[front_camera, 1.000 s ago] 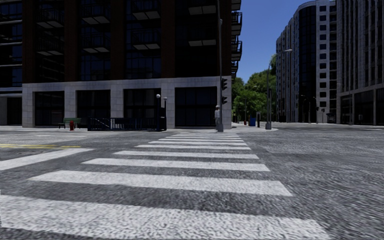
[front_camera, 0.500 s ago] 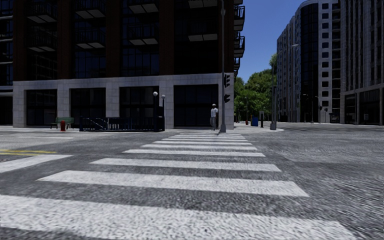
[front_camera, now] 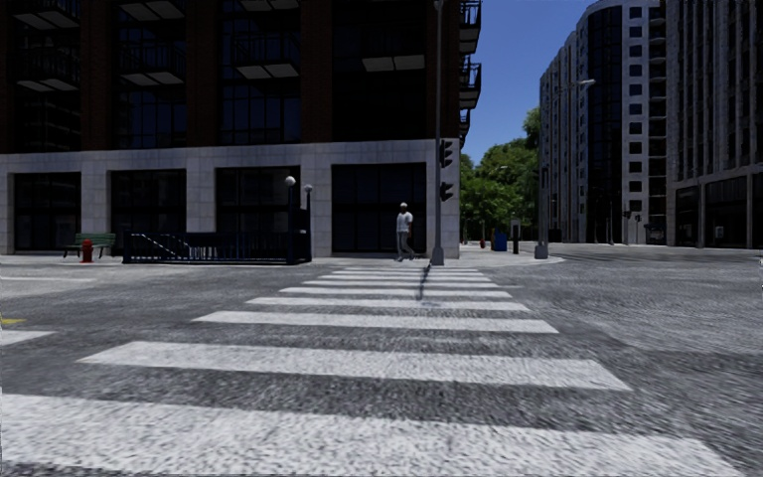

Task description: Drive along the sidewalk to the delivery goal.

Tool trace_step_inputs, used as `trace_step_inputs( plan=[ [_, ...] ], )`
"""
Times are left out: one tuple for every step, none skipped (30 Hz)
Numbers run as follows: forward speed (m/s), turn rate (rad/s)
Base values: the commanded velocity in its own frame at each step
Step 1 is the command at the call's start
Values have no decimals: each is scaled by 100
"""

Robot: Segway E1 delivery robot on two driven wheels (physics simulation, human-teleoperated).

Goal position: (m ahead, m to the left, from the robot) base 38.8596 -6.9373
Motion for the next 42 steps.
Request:
trace_step_inputs(
  plan=[
    [200, -32],
    [200, -32],
    [200, -32],
    [200, -32],
    [200, -32],
    [200, -32],
    [200, -32],
    [200, -32],
    [200, -32],
    [200, -32],
    [200, -32],
    [200, -32],
    [200, -32],
    [200, -32],
    [200, -32],
    [200, -32],
    [200, -32],
    [200, -32],
    [200, -32],
    [200, -32],
    [200, -32],
    [200, -32],
    [200, -32],
    [200, -29],
    [200, -29],
    [200, -28],
    [200, -27],
    [200, -27],
    [200, -27],
    [200, -27],
    [200, -27],
    [200, -27],
    [200, -27],
    [200, -27],
    [200, -27],
    [200, -27],
    [200, -27],
    [200, -27],
    [200, -27],
    [200, -27],
    [200, -27],
    [200, -27]
  ],
)
